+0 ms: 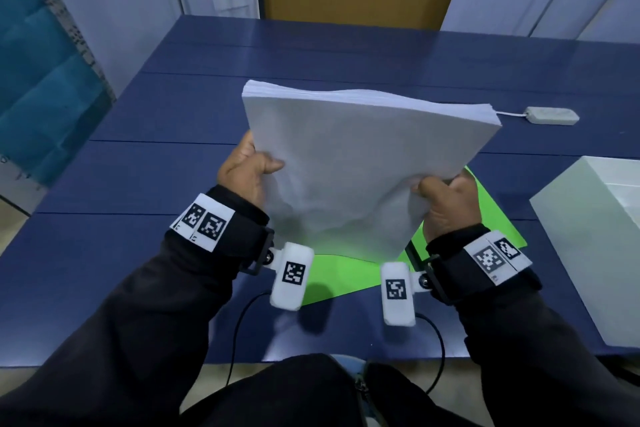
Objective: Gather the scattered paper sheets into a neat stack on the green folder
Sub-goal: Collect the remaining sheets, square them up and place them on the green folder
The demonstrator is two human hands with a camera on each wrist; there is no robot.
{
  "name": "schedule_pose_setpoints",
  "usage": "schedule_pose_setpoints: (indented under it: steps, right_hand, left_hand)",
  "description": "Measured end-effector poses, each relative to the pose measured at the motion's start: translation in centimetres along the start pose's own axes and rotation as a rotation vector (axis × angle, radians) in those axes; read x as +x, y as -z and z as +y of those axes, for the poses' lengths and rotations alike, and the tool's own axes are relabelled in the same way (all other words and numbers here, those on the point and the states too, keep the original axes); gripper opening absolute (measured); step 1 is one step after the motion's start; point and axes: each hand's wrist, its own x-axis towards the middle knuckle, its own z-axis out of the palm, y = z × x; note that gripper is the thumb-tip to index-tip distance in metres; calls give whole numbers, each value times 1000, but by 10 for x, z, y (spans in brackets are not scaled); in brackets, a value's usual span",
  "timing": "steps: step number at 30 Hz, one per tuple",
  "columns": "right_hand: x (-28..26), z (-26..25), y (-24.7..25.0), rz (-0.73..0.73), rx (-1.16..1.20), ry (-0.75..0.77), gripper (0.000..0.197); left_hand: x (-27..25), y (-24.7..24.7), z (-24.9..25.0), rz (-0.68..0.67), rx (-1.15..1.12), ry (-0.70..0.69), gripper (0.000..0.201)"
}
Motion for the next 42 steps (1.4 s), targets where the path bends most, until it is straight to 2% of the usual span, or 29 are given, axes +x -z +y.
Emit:
schedule_pose_setpoints:
  steps: [2, 6, 10, 16, 18, 19, 20, 22, 23, 26, 28, 30, 33, 39, 42]
  right_hand:
    - [0, -3, 1, -5, 31, 23, 31]
    - [3, 4, 7, -44, 102, 1, 29]
    - [7, 18, 3, 4, 10, -43, 23]
    - [13, 17, 4, -41, 34, 12, 30]
    - [13, 28, 3, -44, -18, -25, 23]
    - [13, 32, 3, -39, -34, -45, 20]
    - [13, 35, 4, -40, -42, -57, 19]
    - [14, 36, 5, -50, -49, -51, 21]
    - [14, 36, 5, -57, -52, -41, 22]
    - [13, 35, 6, -73, -60, -11, 17]
    - [13, 36, 6, -87, -47, -2, 26]
    - [13, 36, 6, -105, -32, 6, 33]
    - [14, 37, 6, -99, 1, 1, 35]
    - [13, 40, 5, -94, 52, -32, 30]
    - [13, 38, 5, -113, 85, -36, 29]
  left_hand:
    - [-1, -1, 4, 5, -26, -19, 55]
    - [-3, 6, 7, -66, 30, -8, 52]
    - [-3, 5, -5, 68, 42, 22, 51]
    - [-2, 6, 1, 61, 30, 30, 44]
    - [-4, 7, -6, 82, 65, 69, 63]
    - [-5, 7, -8, 80, 82, 79, 66]
    - [-6, 7, -8, 70, 106, 68, 60]
    - [-8, 5, 0, 17, 189, -44, 46]
    - [-9, 5, 6, -12, 253, -149, 49]
    - [-9, 1, 33, -61, 595, -579, 82]
    - [-8, -2, 48, -119, 898, -839, 85]
    - [-5, -4, 55, -155, 1075, -874, 70]
    - [-5, -2, 54, -142, 1162, -872, 53]
    - [-5, 0, 63, -191, 1217, -1001, 51]
    - [-6, 0, 64, -213, 1266, -945, 54]
